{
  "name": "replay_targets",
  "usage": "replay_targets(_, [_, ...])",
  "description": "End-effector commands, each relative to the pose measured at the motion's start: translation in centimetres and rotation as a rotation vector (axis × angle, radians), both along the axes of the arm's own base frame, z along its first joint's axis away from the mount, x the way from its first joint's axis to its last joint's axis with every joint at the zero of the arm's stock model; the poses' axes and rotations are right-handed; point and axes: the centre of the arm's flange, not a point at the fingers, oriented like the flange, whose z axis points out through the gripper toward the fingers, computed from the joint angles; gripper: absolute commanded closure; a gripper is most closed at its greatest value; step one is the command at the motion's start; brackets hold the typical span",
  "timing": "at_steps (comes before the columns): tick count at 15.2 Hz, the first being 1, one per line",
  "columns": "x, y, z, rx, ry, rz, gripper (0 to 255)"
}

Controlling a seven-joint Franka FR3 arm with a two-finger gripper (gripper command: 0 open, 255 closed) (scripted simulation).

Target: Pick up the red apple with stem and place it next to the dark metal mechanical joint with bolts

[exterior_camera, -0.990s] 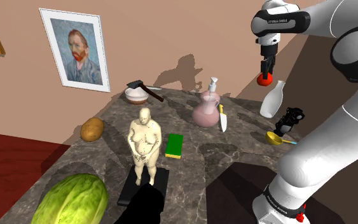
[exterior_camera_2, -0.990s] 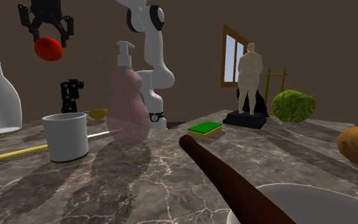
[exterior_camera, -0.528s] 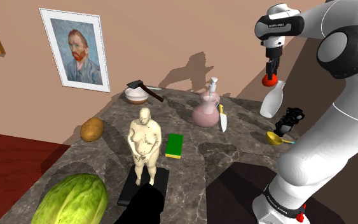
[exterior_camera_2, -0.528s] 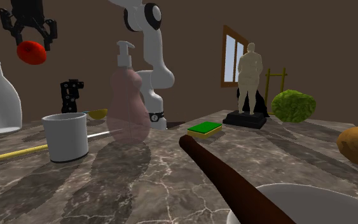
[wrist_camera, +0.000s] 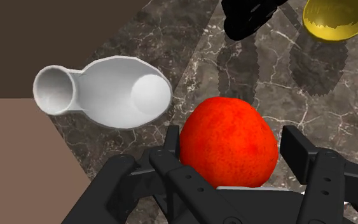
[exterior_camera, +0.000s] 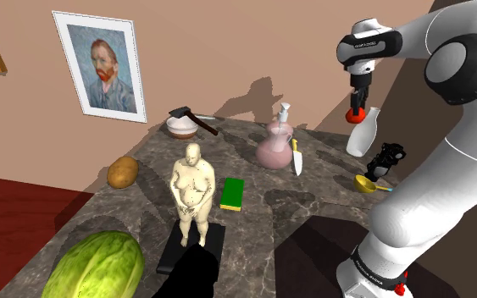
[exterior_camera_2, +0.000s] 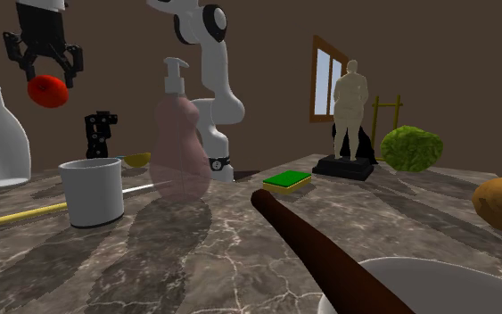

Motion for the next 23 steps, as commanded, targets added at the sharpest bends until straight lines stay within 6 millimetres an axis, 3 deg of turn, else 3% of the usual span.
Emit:
replay_targets(1, [0.0, -0.1, -1.1, 0.000, 0.000, 0.000, 255])
replay_targets(23, [0.0, -0.1, -12.7, 0.000, 0.000, 0.000, 255])
